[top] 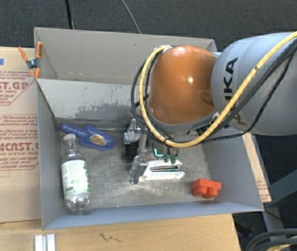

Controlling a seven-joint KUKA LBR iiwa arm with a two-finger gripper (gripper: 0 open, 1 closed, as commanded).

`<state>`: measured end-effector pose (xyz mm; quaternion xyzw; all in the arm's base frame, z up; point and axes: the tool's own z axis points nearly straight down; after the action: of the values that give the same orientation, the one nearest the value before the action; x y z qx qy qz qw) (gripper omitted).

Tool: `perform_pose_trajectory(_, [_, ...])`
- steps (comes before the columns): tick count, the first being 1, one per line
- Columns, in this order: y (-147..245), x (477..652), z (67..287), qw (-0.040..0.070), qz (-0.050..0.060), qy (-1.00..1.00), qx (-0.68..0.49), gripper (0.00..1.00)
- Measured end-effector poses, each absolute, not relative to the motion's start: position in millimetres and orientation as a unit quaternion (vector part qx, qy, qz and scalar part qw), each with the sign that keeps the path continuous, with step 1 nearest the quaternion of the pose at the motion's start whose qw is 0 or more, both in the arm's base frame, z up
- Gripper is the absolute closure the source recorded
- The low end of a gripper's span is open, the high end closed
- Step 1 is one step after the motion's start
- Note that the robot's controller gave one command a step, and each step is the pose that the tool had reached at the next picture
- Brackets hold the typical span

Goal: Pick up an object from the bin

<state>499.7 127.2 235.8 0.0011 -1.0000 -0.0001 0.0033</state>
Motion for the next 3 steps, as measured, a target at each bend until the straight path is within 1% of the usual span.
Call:
perform_pose_trajectory(1, [126.4, 501.4, 239.4, 0.0, -0.001, -1.0, 0.0, 0.0])
perform_pose_trajectory(2, [113.8, 515.3, 209.3, -0.004, -0.001, -0.999, 0.041, 0.0])
perform_pose_trajectory(3, [104.0, 534.7, 174.2, 0.002, 0.0, -0.993, 0.118, 0.0])
